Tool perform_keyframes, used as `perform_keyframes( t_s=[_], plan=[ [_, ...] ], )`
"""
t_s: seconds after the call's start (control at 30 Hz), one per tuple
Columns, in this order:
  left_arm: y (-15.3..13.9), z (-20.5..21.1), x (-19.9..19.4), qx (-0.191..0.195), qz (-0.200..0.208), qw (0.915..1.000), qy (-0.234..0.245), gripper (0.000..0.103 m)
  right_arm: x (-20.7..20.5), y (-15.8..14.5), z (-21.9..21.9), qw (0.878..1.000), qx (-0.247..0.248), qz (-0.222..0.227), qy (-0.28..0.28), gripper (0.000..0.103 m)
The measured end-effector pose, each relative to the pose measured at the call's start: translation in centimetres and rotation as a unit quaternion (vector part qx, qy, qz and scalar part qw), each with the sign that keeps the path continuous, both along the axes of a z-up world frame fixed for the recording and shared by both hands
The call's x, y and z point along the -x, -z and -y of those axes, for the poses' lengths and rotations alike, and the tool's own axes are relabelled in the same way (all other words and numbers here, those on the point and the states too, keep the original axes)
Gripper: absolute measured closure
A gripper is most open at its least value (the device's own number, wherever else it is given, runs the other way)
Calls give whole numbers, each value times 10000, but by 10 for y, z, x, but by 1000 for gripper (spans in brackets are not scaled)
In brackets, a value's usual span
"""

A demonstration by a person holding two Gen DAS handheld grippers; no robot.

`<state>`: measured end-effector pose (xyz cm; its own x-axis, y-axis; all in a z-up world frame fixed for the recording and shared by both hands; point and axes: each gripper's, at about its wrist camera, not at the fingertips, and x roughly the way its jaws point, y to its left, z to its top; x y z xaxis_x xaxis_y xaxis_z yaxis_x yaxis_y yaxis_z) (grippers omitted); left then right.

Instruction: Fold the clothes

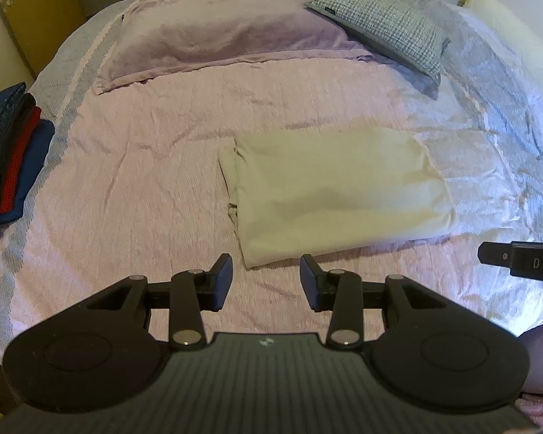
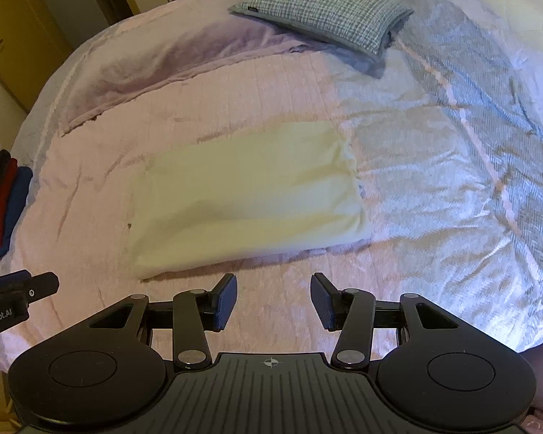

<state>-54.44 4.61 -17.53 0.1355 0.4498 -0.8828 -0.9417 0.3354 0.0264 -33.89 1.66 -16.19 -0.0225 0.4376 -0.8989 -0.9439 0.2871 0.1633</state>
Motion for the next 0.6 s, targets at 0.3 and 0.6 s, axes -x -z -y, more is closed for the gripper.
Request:
perform_keyframes(
  t_s=[0.3,0.6],
  plan=[
    [19,-17,-8,238,44,9997,-106,66,-17,23,-15,9995,289,-104,-61,54],
    [57,-62,-20,472,354,9969,-514,67,-101,78,-55,9975,200,-624,269,54]
  ],
)
